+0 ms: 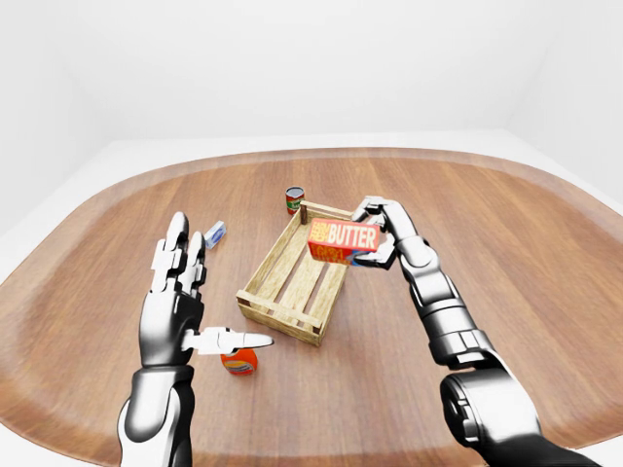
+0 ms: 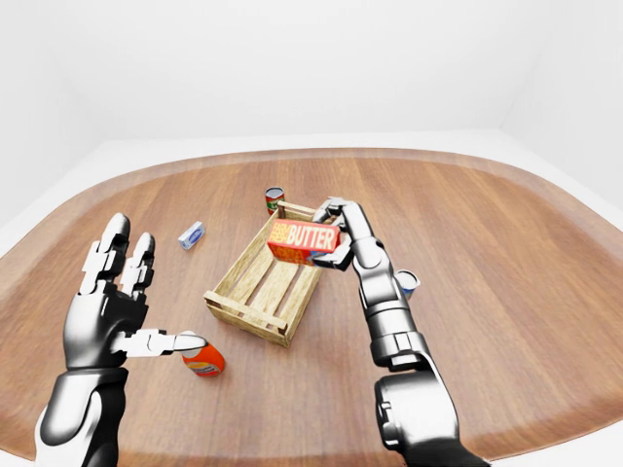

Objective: Pick up the butter and put it in the tray.

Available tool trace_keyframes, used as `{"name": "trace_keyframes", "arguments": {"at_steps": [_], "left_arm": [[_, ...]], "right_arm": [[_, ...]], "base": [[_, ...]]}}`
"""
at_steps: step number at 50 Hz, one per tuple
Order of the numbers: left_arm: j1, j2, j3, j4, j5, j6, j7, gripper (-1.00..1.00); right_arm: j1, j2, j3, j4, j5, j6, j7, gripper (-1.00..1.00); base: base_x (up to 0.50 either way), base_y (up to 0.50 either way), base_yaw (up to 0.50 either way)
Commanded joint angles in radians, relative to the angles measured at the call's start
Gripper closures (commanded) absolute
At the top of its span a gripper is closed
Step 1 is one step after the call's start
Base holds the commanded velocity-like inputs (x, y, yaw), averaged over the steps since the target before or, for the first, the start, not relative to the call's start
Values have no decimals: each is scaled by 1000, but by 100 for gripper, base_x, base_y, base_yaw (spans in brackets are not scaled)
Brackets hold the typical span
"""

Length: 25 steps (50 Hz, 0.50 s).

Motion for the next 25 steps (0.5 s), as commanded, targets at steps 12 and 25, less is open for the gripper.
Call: {"name": "trace_keyframes", "arguments": {"at_steps": [12, 25], "left_arm": [[-6, 2, -1, 6, 1, 0, 4, -100], [-3, 2, 17, -18, -5, 0, 3, -100]], "right_arm": [[-344, 54, 1, 519, 112, 0, -118, 100], [-389, 120, -9, 649, 116, -15, -172, 100]], "base": [[0, 0, 0], [0, 0, 0]]}}
